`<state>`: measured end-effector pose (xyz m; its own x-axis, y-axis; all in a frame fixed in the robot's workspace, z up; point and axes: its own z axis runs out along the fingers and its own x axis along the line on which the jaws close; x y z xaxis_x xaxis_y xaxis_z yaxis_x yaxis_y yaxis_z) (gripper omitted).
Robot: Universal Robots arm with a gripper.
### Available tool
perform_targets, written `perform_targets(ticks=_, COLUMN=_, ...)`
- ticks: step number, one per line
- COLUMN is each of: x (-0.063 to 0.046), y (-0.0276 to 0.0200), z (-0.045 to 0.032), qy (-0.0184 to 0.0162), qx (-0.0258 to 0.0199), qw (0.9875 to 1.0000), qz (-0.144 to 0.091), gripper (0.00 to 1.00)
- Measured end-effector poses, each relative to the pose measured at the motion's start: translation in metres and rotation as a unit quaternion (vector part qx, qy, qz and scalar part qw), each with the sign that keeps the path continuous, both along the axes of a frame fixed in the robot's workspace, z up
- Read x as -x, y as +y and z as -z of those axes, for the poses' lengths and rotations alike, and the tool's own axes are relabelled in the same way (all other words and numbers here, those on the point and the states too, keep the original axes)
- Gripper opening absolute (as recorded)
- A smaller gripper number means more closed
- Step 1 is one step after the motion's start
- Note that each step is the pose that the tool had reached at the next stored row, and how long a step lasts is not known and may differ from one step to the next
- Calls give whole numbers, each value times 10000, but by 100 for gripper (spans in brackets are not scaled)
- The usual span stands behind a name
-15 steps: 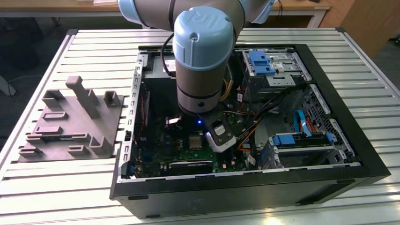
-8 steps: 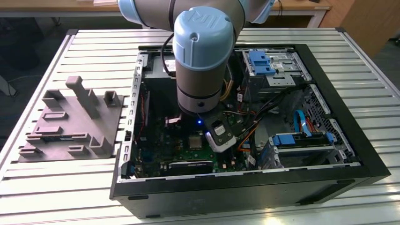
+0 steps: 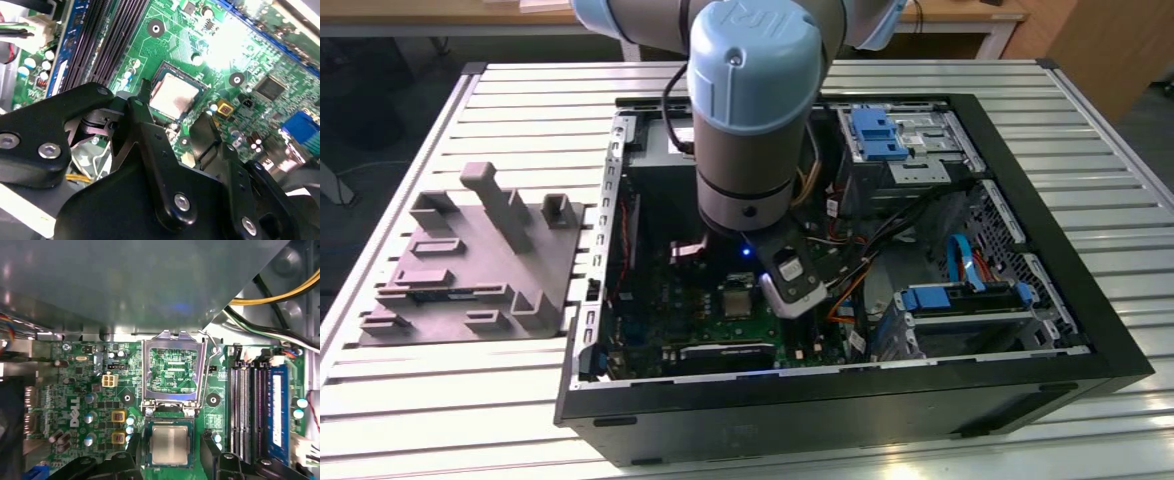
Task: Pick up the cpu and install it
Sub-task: 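Place the cpu into insertion slot, then close the cpu cover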
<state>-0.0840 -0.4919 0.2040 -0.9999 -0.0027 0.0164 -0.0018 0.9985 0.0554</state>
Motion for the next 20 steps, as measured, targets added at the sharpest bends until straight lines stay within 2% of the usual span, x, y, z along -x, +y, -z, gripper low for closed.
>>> perform_targets(ticks=2, x=0, y=0, z=-46, qy=0, qx=0, qw=10000, qz=0, gripper=56)
perform_targets(ticks=3, x=0, y=0, z=-71, qy=0, qx=0, qw=10000, qz=0, gripper=44)
perform_targets(ticks=5, x=0, y=0, z=-109, qy=0, qx=0, qw=10000, qz=0, gripper=44)
perform_targets(ticks=6, x=0, y=0, z=-121, qy=0, qx=0, qw=10000, qz=0, gripper=38)
perform_targets(ticks=7, x=0, y=0, z=-127, qy=0, qx=0, qw=10000, qz=0, gripper=33)
perform_targets(ticks=8, x=0, y=1, z=-127, qy=-1, qx=-1, qw=10000, qz=0, gripper=33)
perform_targets(ticks=10, x=0, y=0, z=-128, qy=-1, qx=-1, qw=10000, qz=0, gripper=21)
perform_targets(ticks=11, x=0, y=0, z=-129, qy=0, qx=-1, qw=10000, qz=0, gripper=21)
perform_targets(ticks=13, x=0, y=0, z=-130, qy=0, qx=0, qw=10000, qz=0, gripper=11)
perform_targets(ticks=20, x=0, y=0, z=-135, qy=0, qx=0, qw=10000, qz=0, gripper=11)
